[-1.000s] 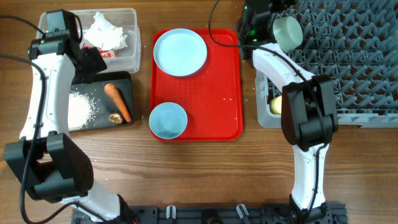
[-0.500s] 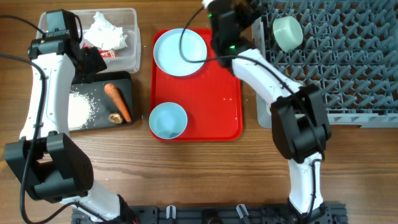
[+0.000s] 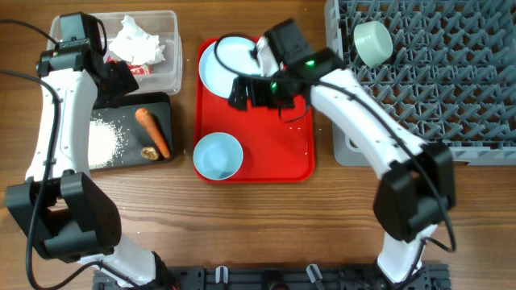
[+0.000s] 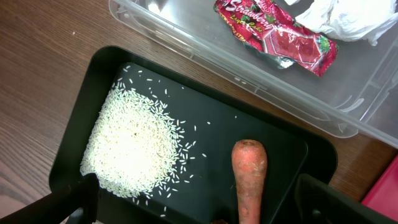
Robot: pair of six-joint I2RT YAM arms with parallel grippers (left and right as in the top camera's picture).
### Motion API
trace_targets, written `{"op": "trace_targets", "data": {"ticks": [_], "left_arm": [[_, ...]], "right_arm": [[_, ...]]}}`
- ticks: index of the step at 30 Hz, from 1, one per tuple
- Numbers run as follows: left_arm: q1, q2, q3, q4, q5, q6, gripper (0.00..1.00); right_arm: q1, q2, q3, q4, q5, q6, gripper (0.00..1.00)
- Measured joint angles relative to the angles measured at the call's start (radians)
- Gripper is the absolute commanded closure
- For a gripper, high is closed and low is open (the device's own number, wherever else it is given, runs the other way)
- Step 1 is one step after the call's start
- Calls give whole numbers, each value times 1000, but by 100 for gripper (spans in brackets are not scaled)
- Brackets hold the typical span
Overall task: Sort waste into correct bins and load items into the dishwasher rack
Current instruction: 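Grasp the blue bowl on the red tray with the right gripper, then place the blue bowl upside down in the dish rack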
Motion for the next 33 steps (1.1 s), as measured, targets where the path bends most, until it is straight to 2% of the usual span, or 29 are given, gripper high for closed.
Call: {"op": "trace_targets", "data": {"ticks": [1,4,6,8,10,12,19,26,29,33], "left_arm": [[0,0,0,0,0,0,0],[0,0,0,0,0,0,0],[0,0,0,0,0,0,0],[0,0,0,0,0,0,0],[0,0,0,0,0,0,0],[0,0,0,0,0,0,0],[0,0,0,0,0,0,0],[0,0,0,0,0,0,0],[0,0,0,0,0,0,0],[0,0,0,0,0,0,0]], "right_arm": [[3,5,-1,-4,-1,0,19],[80,68,-48,2,-11,77,23],[122,102,-74,15,4,126,33],[149,129,-98,18,24,164,54],[155,151,-111,18,43,192,81],[151,155,-114,19,63,206,94],[143,155,-114,24,104,238,96],[74,109,-81,-60,166,145,96],[16,-29,-72,-71,327,108,96],[-68,-253,-41,-54,776,58,96]]}}
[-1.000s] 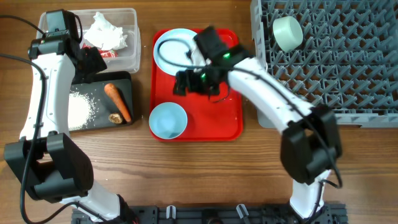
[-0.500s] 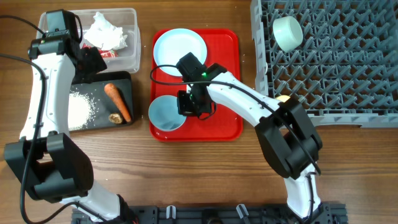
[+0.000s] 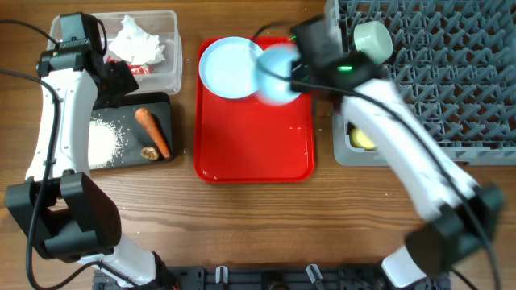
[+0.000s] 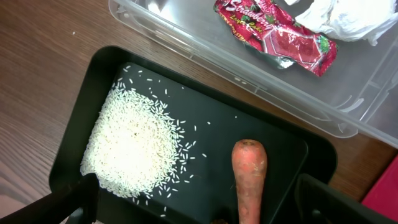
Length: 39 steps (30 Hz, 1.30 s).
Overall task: Sort waste into correct bins and load items into the dishwasher rack
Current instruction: 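Place the blue bowl upside down in the dish rack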
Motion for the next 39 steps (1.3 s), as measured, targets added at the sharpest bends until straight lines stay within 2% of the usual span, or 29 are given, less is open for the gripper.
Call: {"op": "trace_targets", "data": {"ticks": [4,8,13,18,24,34,39], "left_arm": [[0,0,0,0,0,0,0],[0,0,0,0,0,0,0],[0,0,0,0,0,0,0],[0,0,0,0,0,0,0],[0,0,0,0,0,0,0],[0,0,0,0,0,0,0],[0,0,0,0,0,0,0]], "right_arm": [[-87,-73,18,50,452,-103,96],[-240,-27,16,80,653,-254,96],[-375,15,6,81,660,-439,96],[-374,40,-15,55,653,-537,96],[-351,64,-15,27,655,-577,96],[-345,221,-15,55,734,-630,96],[-273,238,-15,28,750,-620,96]]}}
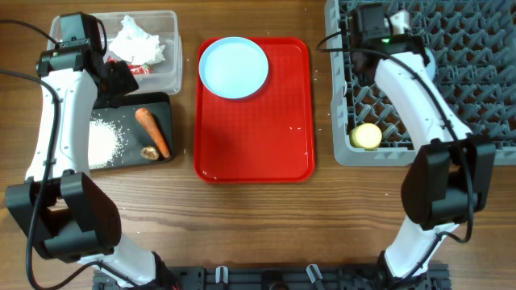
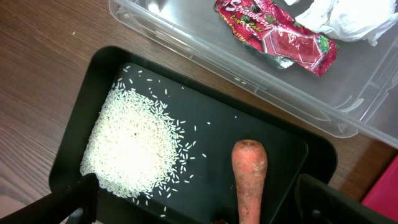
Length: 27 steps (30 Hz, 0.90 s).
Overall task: Sort waste into correct bins and load items into the dishwasher rack
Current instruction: 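Place the blue bowl upside down in the dish rack, then grasp the edge of the blue plate with the right gripper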
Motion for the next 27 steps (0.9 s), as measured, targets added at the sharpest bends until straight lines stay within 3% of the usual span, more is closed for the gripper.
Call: {"op": "trace_targets", "data": {"ticks": [8,12,14,15,16,19,27], "left_arm": [[0,0,0,0,0,0,0],[0,0,0,0,0,0,0],[0,0,0,0,0,0,0],[0,0,0,0,0,0,0],[0,0,0,0,0,0,0],[0,0,0,0,0,0,0],[0,0,0,0,0,0,0]], "right_arm": [[72,3,-26,-8,39,7,96],[93,3,-32,-90,27,20,95],[108,3,-32,-164,-11,28,86],[119,3,-32,-192,-33,36,65],[133,1,-32,-230,-79,50,0],[185,4,-41,-280,-224,106,0],[202,3,61,-295,-335,214,0]]}}
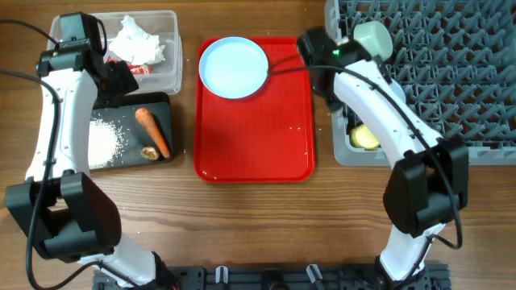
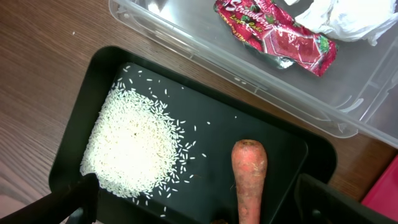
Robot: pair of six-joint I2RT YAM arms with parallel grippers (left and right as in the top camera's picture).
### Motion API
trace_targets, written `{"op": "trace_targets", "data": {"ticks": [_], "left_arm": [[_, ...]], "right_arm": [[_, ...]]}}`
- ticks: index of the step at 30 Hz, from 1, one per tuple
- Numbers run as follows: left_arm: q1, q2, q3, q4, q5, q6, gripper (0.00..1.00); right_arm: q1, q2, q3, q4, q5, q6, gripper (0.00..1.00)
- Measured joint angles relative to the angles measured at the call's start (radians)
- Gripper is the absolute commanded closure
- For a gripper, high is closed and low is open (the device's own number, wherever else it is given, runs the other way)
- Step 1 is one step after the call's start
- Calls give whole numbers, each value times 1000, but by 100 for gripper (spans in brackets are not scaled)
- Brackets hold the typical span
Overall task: Sort waste into correct bins and load items into the dishwasher rack
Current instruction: 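Grasp the edge of the blue plate with the right gripper, then carry the blue plate right and stand it upright in the rack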
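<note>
A pale blue plate [image 1: 234, 67] lies at the back of the red tray [image 1: 266, 153]. My right gripper [image 1: 310, 47] hangs by the tray's back right corner, just right of the plate; its fingers are hidden under the wrist. A pale green cup [image 1: 372, 40] stands in the grey dishwasher rack [image 1: 451, 89]. No bowl shows. My left gripper [image 2: 199, 211] is open over the black bin [image 2: 87, 81], one of its fingers [image 2: 68, 205] beside the rice [image 2: 130, 146] and the carrot [image 2: 249, 180] between them. A red wrapper [image 2: 273, 34] and white tissue [image 2: 348, 15] lie in the clear bin [image 2: 205, 46].
A yellow round item [image 1: 363, 137] sits in the rack's front left compartment. A small brown scrap [image 1: 150, 152] lies in the black bin by the carrot's tip. Bare wooden table [image 1: 266, 225] runs along the front.
My right arm has moved from over the rack's back left to the tray's back right corner. The green cup shows again in the rack. The left arm is still.
First my right gripper was over the tray between the plate and a pale blue bowl at the tray's front. Then it held the bowl up near the rack. Then it was over the rack and the bowl was gone from the tray. Now it is back beside the plate.
</note>
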Motion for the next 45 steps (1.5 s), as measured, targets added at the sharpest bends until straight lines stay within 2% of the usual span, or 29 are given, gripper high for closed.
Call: {"op": "trace_targets", "data": {"ticks": [2,4,6,7,9,11,15,19,21,26,31,33,35,38,39,45], "left_arm": [[0,0,0,0,0,0,0],[0,0,0,0,0,0,0],[0,0,0,0,0,0,0],[0,0,0,0,0,0,0],[0,0,0,-1,0,0,0],[0,0,0,0,0,0,0],[0,0,0,0,0,0,0],[0,0,0,0,0,0,0],[0,0,0,0,0,0,0],[0,0,0,0,0,0,0],[0,0,0,0,0,0,0],[0,0,0,0,0,0,0],[0,0,0,0,0,0,0],[0,0,0,0,0,0,0],[0,0,0,0,0,0,0],[0,0,0,0,0,0,0]], "right_arm": [[0,-6,76,10,-101,7,0],[-1,-26,146,69,-310,7,1],[-1,-48,172,196,-574,8,17],[0,-51,182,246,-664,12,21],[4,-51,179,426,-830,77,21],[10,-45,174,536,-890,182,21],[29,58,174,655,-894,404,21],[64,270,159,617,-887,543,21],[71,343,152,573,-887,612,25],[70,375,148,555,-884,672,49],[70,380,148,550,-883,715,56],[71,389,148,551,-883,730,72],[72,391,148,550,-883,739,80],[74,395,148,552,-883,750,85],[74,395,148,554,-883,751,96],[67,397,150,539,-919,723,96]]}}
